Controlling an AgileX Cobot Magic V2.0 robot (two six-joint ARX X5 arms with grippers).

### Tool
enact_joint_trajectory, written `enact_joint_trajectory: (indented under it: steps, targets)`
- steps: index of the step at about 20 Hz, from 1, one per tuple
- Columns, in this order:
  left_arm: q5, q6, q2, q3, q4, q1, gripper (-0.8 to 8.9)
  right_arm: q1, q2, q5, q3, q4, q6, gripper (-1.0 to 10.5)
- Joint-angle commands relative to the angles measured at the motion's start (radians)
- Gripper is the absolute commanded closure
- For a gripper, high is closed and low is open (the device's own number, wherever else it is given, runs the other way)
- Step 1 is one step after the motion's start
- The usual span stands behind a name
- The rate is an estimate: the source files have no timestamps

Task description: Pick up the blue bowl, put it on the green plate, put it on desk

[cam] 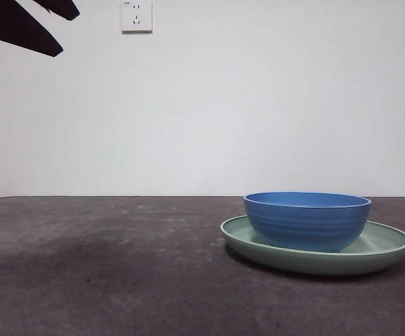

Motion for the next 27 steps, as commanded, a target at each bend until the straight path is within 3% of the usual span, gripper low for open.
enact_joint_trajectory:
  steps: [1, 8, 27]
  targets:
    - [0.005, 0.012, 0.005, 0.008, 0.016, -0.005, 6.27, 0.002, 0.009, 0.076, 0.013, 0.006, 0.055, 5.8]
    - [0.005, 0.012, 0.005, 0.008, 0.015, -0.005, 6.27, -0.003, 0.110, 0.185, -0.028, 0.057, 0.112, 5.8]
    - [0.005, 0.013, 0.005, 0.008, 0.013, -0.005, 6.27, -0.002, 0.729, 0.175, -0.073, 0.535, 0.174, 6.4]
